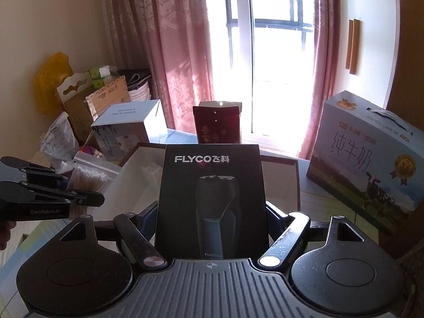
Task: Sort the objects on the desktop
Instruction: 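Lift and carry the swab bag and FLYCO box with both tools over the brown box, then open the left tool to drop the swab bag while the right tool releases the FLYCO box into the box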
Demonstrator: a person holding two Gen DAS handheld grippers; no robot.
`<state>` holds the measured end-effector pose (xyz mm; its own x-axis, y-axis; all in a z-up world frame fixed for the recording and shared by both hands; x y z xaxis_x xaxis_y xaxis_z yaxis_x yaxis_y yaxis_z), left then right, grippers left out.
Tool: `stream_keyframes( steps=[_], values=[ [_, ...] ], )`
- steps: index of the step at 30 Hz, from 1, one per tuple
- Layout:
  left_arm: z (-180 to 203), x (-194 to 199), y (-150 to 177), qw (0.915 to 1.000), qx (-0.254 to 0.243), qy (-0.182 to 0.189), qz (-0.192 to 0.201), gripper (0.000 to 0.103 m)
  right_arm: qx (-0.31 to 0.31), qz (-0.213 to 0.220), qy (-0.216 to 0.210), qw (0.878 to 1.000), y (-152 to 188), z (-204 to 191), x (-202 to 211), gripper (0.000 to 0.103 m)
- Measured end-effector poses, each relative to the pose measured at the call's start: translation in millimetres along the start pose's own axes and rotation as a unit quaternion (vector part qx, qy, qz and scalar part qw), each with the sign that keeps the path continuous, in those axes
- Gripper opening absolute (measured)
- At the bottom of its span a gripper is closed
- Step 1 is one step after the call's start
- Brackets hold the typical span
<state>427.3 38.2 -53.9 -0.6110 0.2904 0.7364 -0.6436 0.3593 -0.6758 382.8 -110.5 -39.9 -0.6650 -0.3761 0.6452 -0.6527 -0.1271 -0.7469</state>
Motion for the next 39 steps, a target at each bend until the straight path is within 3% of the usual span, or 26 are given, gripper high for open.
stream_keyframes(
  steps=[15, 26, 39],
  values=[
    [-9, -62, 5, 0.9982, 0.016, 0.011, -0.058, 0.015, -0.006, -0.065, 0.026, 0.998, 18, 27, -66, 0.076],
    [-11, -100, 19, 0.9946, 0.009, 0.008, -0.103, 0.015, -0.013, -0.107, 0.044, 0.993, 37, 40, -88, 0.076],
    [-17, -130, 25, 0.9913, 0.0, -0.004, -0.132, 0.016, -0.016, -0.129, 0.06, 0.99, 46, 48, -104, 0.076]
  ],
)
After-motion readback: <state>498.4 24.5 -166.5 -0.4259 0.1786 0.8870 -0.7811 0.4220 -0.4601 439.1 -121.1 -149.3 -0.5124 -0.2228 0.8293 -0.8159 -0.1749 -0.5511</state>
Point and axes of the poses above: each gripper's, at about its wrist camera, not at the fingertips, and x roughly against the way its jaws point, z to its right, y to its underside, the point moved 8 cm from there along -x, roughly the way its jaws point, and after that the axes turned 6 degrees about -x, right-handed, at the moved point
